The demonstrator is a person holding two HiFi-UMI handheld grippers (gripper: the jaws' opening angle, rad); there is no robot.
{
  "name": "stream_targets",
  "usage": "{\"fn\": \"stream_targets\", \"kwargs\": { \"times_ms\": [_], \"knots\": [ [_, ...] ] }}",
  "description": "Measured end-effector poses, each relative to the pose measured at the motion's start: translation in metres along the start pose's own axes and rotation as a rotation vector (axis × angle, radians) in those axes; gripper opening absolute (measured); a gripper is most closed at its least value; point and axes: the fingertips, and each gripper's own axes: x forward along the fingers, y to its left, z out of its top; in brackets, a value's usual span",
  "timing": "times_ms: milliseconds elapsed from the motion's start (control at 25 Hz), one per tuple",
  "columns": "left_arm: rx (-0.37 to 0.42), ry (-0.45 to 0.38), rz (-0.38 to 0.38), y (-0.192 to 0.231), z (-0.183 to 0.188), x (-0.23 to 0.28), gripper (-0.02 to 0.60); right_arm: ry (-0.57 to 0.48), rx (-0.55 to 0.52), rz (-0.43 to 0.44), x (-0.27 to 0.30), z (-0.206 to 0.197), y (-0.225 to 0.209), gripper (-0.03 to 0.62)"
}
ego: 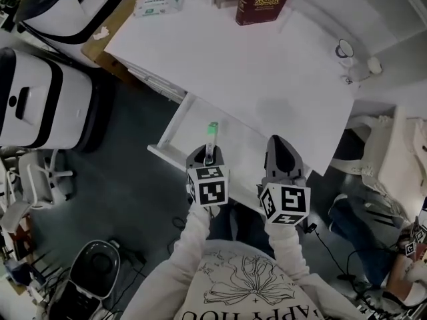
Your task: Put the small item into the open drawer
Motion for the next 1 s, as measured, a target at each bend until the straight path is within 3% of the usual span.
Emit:
{"fn": "stream_targets", "kwargs": {
  "times_ms": [640, 1000],
  "knots": [
    [-0.032, 0.229, 0.028, 0.018, -0.026, 0.09, 0.086, 0.077, -0.003, -0.073, 0.017, -0.027, -0.017, 0.003],
    [-0.044, 0.313, 0.0, 0.014, -0.048, 0.113, 0.086, 0.092, 0.001, -0.08, 0.022, -0.035, -0.023, 0.003]
  ]
}}
